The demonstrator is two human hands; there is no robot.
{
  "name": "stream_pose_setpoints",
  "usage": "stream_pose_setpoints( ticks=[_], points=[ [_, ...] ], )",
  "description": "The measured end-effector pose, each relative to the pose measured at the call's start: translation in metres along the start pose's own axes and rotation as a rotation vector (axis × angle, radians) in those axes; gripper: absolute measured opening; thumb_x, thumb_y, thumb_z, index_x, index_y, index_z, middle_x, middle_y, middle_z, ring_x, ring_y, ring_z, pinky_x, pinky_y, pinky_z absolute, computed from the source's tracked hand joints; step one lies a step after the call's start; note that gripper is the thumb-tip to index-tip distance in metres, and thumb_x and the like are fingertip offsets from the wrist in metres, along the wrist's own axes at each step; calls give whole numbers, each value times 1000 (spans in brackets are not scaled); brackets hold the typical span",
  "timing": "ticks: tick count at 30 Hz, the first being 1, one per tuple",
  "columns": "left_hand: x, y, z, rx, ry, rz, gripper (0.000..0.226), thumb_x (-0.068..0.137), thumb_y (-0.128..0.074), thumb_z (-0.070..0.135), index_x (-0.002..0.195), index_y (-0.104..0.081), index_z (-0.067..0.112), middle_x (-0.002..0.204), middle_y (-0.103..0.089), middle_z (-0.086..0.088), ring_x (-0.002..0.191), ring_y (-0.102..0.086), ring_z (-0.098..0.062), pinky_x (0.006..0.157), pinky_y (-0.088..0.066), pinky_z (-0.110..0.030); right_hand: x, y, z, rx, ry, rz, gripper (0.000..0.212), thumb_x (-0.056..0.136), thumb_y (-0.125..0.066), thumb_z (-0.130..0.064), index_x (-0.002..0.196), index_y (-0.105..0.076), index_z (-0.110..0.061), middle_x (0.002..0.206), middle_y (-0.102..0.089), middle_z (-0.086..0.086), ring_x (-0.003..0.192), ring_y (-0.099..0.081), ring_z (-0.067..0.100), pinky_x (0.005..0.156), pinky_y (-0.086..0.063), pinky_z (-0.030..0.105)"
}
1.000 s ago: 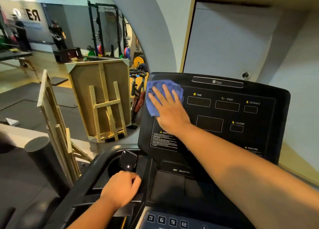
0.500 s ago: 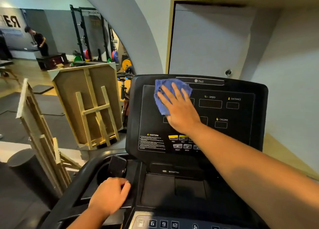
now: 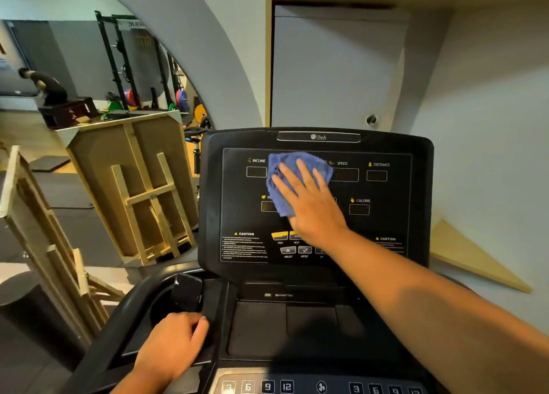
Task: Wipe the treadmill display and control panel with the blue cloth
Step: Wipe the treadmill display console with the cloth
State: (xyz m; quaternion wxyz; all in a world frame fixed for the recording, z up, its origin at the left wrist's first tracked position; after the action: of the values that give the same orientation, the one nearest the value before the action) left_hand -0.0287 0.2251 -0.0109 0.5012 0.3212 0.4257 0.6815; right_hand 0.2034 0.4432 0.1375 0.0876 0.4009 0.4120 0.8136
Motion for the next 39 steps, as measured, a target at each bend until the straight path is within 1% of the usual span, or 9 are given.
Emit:
stream_pose_setpoints(
  ticks=[8,12,16,21,25,28,31,34,39],
  points=[
    [2,1,-1,-8,5,-10,41,101,-45,45,74,-65,20,71,-70,4,70,-66,-9,72,-55,-30,-70,13,124,109,-700,115,66,100,-44,-25,160,-15,-18,168,-12,9,155,-2,33,124,-10,55],
    [2,2,0,-28,6,-4,42,101,-44,46,74,-65,21,70,-69,6,69,-64,-6,64,-48,-23,-86,12,144,186,-932,136,63,102,-36,-31,159,-17,-14,167,-14,13,154,-7,38,123,-12,58],
    [2,0,-3,-26,-18,-2,40,100,-45,45,74,-62,21,70,-69,4,70,-66,-11,68,-52,-30,-42,17,129,162,-1121,131,70,103,-39,-39,159,-11,-8,166,-11,19,152,-8,43,123,-11,58],
    [2,0,-2,-9,-34,2,42,100,-43,44,73,-62,18,69,-69,4,68,-65,-9,65,-50,-26,26,19,37,83,-790,48,80,96,-30,-51,159,-10,-6,166,-9,23,151,-6,46,121,-12,62],
    [3,-1,-4,-10,-42,9,41,100,-43,46,75,-62,19,70,-70,5,70,-66,-9,70,-54,-30,48,3,-47,28,-237,-12,83,94,-44,-46,160,-11,-10,167,-8,19,153,0,44,122,0,58],
    [3,-1,-3,-8,-45,5,43,101,-43,45,75,-64,17,70,-70,4,69,-66,-10,71,-55,-31,29,-4,-47,-26,103,-66,74,94,-41,-36,160,-15,-12,167,-9,15,154,-2,40,124,-3,55],
    [2,-1,-2,-16,-36,5,43,101,-44,43,74,-63,15,69,-69,3,67,-65,-10,70,-55,-29,-3,-4,-6,-57,211,-117,78,84,-36,-26,159,-18,-12,168,-10,11,155,-4,34,125,-6,51],
    [2,1,-2,-33,-39,-2,43,101,-45,43,75,-65,17,69,-70,4,67,-66,-9,72,-56,-30,-40,-1,53,7,-20,-84,90,74,-52,-16,158,-20,-13,167,-14,9,155,-6,31,125,-6,49],
    [2,1,-2,-37,-50,9,42,100,-43,45,80,-65,15,72,-71,1,70,-67,-13,73,-56,-31,-47,11,99,99,-844,87,75,98,-49,-27,160,-10,-11,167,-9,15,154,-2,35,124,-5,53]
  ],
)
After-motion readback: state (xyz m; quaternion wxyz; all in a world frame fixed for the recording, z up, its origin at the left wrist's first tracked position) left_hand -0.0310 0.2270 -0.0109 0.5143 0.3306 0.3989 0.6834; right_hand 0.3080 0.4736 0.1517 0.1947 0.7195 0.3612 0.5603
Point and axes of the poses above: each hand's wrist, its own x-axis towards the middle knuckle, its own y-axis out of the back of the hand, z = x × y, the point moved 3 cm from there along x, towards the middle knuckle
